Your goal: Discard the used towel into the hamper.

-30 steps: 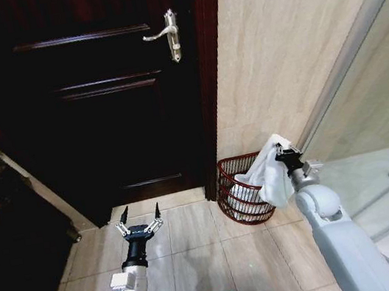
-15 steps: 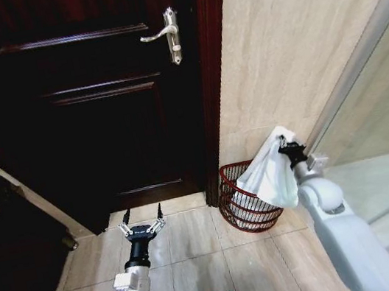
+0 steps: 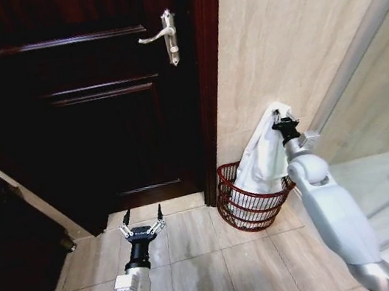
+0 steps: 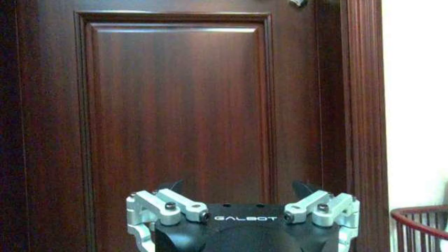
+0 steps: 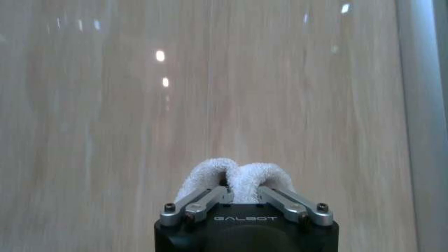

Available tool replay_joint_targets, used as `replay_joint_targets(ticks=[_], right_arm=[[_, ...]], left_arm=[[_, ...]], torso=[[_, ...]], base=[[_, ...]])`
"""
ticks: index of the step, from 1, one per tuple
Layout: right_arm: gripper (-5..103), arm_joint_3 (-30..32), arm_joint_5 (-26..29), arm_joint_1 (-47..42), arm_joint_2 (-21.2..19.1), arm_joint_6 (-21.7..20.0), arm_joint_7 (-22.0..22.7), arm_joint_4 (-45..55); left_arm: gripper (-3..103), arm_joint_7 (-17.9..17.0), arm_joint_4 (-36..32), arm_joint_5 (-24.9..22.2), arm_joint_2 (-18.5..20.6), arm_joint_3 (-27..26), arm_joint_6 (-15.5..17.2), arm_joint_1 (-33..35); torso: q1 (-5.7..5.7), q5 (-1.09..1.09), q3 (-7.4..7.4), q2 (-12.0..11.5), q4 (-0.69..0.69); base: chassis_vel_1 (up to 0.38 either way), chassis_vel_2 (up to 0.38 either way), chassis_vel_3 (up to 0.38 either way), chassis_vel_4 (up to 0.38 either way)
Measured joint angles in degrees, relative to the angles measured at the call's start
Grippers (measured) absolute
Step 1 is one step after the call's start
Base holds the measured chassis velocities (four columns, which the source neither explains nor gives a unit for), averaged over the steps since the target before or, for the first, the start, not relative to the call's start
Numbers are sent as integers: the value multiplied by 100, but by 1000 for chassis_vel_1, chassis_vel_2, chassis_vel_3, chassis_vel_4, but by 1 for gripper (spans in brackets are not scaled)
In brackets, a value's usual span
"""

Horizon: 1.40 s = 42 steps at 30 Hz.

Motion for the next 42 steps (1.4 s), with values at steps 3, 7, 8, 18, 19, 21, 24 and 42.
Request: replay_joint_targets(ticks=[3,7,8,18,19,21,24,42], right_arm=[[5,22,-158,-268,113,124,-90,-162],[5,62,-239,-607,211,171,-190,-146],[5,62,-239,-607,211,171,-190,-146],[5,88,-166,-807,297,-305,-35,-8],[5,88,-136,-872,294,-422,-11,68],[5,88,-123,-945,282,-516,1,142],[5,110,-116,-1127,226,-732,14,288],[5,-97,2891,-1194,-1549,-3755,478,1431]], left_arm=[[100,-5,17,-11,-8,-1,-2,-19],[100,-10,48,-15,-17,13,-1,-38],[100,-10,48,-15,-17,13,-1,-38],[100,-16,39,-15,-50,22,40,-38],[100,-17,36,-15,-53,19,40,-37],[100,-18,34,-16,-59,16,38,-34],[100,-19,31,-19,-72,15,33,-32],[100,-41,-255,177,-271,-4,-2,98]], torso=[[3,4,5,-4,7],[5,2,6,-6,10],[5,2,6,-6,10],[4,1,4,-6,5],[4,2,4,-6,5],[4,2,4,-6,5],[4,2,3,-6,4],[3,1,3,-6,4]], base=[[0,0,0,0],[0,0,0,0],[0,0,0,0],[0,0,0,0],[0,0,0,0],[0,0,0,0],[0,0,0,0],[0,0,0,0]])
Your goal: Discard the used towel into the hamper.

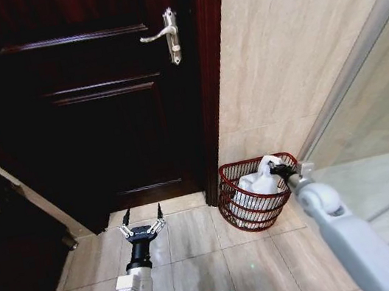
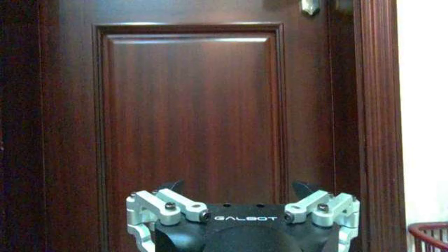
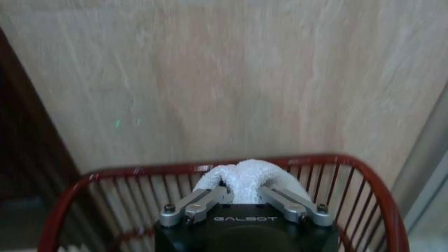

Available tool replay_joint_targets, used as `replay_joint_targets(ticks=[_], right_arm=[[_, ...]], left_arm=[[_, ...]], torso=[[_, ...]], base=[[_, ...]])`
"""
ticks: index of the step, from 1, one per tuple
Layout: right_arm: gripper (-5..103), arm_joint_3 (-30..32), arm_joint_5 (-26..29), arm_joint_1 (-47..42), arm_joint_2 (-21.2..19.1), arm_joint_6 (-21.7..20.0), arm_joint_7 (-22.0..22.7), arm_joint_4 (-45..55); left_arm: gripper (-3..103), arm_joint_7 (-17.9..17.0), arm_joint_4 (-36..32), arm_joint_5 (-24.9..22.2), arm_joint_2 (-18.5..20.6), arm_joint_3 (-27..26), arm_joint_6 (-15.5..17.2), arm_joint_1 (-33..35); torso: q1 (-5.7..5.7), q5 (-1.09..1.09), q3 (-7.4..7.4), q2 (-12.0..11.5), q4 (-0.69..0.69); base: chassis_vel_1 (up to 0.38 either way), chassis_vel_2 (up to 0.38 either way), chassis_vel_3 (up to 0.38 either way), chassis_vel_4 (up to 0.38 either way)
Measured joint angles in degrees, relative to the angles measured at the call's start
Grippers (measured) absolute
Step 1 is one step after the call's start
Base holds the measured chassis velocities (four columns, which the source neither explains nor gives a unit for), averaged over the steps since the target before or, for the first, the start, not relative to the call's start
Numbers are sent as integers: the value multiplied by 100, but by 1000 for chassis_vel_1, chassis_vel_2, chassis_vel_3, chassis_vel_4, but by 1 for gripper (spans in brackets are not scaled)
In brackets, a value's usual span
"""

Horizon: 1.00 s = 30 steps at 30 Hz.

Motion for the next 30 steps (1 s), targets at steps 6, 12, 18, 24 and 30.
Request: replay_joint_targets(ticks=[6,12,18,24,30], right_arm=[[5,-746,877,515,-584,-140,233,-507],[5,-1706,1653,1255,-850,-132,236,-1137],[5,-2071,2312,1431,-984,-113,343,-1243],[5,-2588,3000,1663,-1066,-93,546,-1604],[5,-2893,3204,1748,-984,-84,690,-1828]], left_arm=[[100,-67,-47,9,-39,-56,1,21],[100,-95,-41,-33,-140,-157,-43,47],[100,-95,-47,-114,-146,-238,-49,44],[100,-94,-25,-156,-139,-274,-52,30],[100,-93,-6,-177,-127,-303,-56,24]], torso=[[0,1,0,0,0],[0,1,1,0,1],[0,-1,0,0,0],[0,1,0,0,0],[0,0,0,0,0]], base=[[0,0,0,0],[0,0,0,0],[0,0,0,0],[0,0,0,0],[0,0,0,0]])
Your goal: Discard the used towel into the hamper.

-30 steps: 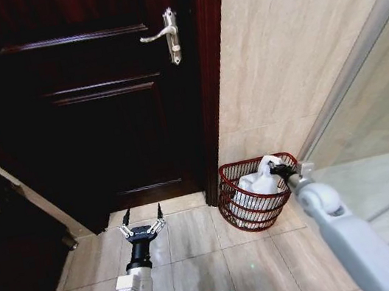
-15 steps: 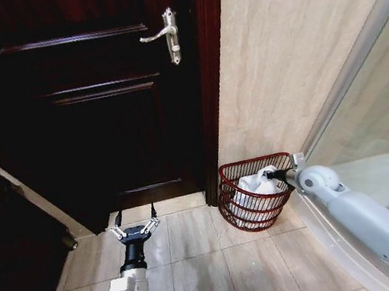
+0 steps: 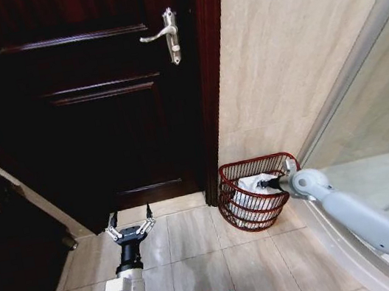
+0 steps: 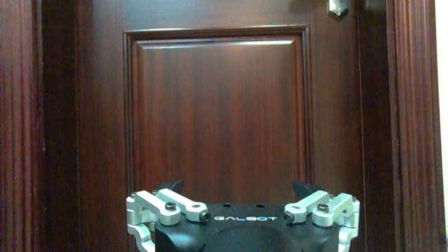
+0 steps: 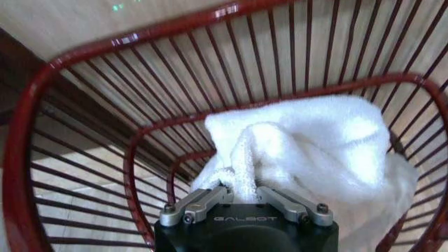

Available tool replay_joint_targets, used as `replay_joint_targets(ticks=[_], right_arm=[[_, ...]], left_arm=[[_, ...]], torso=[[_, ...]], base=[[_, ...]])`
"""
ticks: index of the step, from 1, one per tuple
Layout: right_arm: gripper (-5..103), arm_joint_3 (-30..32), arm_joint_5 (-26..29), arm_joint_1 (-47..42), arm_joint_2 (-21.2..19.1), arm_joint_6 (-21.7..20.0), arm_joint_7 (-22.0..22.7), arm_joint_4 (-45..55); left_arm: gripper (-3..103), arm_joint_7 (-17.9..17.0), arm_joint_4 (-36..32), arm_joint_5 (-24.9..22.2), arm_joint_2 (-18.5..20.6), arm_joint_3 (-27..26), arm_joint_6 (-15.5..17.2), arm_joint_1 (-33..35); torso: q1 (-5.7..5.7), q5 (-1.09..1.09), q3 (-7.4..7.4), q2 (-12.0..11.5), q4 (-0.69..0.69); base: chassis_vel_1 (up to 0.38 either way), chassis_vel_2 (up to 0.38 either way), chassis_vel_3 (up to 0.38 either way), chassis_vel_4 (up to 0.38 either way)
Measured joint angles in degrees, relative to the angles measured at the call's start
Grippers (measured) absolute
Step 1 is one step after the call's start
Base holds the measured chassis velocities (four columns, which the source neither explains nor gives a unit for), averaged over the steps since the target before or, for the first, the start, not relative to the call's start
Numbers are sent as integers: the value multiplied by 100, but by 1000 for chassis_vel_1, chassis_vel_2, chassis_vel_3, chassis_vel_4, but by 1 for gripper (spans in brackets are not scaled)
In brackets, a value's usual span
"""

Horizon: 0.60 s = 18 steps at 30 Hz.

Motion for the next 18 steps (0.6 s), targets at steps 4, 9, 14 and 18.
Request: replay_joint_targets(ticks=[4,9,14,18], right_arm=[[4,84,-251,-36,163,3,-179,-130],[19,525,-854,-309,240,9,-323,74],[35,1195,-1580,-765,241,78,-271,734],[57,2022,-2136,-1339,249,386,-255,1605]], left_arm=[[100,2,6,-16,19,-10,1,-19],[100,5,6,-36,42,16,17,-53],[100,-16,13,-88,44,46,26,-78],[100,-43,27,-181,89,41,27,-90]], torso=[[0,1,0,0,1],[0,2,0,0,0],[0,2,0,0,-1],[0,1,0,0,-1]], base=[[0,0,0,0],[0,0,0,0],[0,0,0,0],[0,0,0,0]])
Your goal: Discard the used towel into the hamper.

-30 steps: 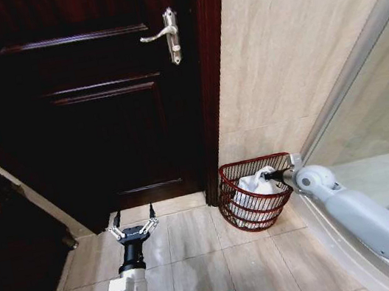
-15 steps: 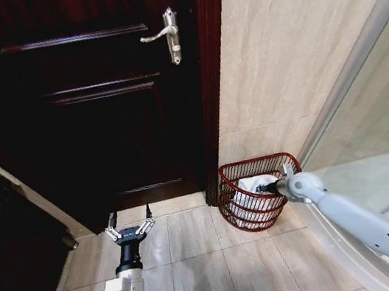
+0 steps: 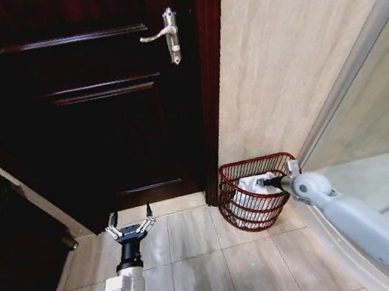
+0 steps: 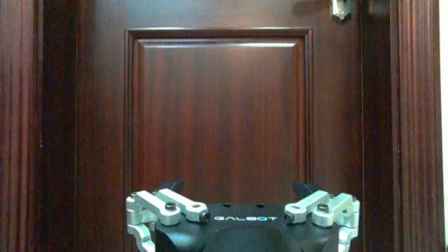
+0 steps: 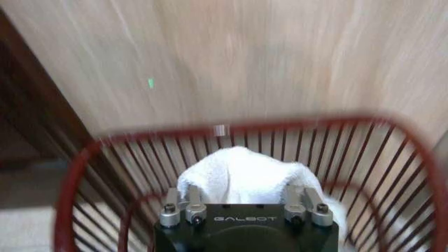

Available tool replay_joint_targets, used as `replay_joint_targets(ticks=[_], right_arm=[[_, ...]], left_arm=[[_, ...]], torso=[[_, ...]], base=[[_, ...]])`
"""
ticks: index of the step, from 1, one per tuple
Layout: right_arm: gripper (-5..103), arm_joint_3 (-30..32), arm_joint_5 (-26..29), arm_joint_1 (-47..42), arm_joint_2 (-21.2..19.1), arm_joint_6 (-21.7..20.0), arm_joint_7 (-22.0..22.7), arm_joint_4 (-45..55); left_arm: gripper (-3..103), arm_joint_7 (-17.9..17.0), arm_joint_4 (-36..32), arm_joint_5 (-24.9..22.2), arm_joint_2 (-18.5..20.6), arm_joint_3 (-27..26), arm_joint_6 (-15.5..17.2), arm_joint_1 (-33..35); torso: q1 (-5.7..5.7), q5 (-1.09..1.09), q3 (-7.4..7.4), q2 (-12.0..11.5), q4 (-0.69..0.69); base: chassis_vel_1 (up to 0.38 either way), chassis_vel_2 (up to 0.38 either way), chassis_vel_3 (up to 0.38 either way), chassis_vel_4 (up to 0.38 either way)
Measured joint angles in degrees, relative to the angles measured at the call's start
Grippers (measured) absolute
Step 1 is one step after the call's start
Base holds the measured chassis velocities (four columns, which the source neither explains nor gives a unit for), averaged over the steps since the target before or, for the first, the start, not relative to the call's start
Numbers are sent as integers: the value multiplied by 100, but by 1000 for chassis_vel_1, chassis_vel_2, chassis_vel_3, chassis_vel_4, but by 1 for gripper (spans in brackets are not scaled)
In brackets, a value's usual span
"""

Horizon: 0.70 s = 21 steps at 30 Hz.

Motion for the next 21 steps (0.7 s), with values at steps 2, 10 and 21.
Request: replay_joint_targets(ticks=[2,10,21], right_arm=[[63,202,-99,-129,-5,78,12,242],[90,670,-306,-683,-128,438,574,1132],[100,320,1421,-233,-502,-345,707,701]], left_arm=[[100,0,10,-20,8,-2,-1,-10],[100,51,209,-149,29,2,-68,-58],[100,82,346,-216,64,-66,-116,-87]], torso=[[0,-2,0,0,0],[0,-1,0,0,0],[0,0,0,0,0]], base=[[0,0,0,0],[0,0,0,0],[0,0,0,0]])
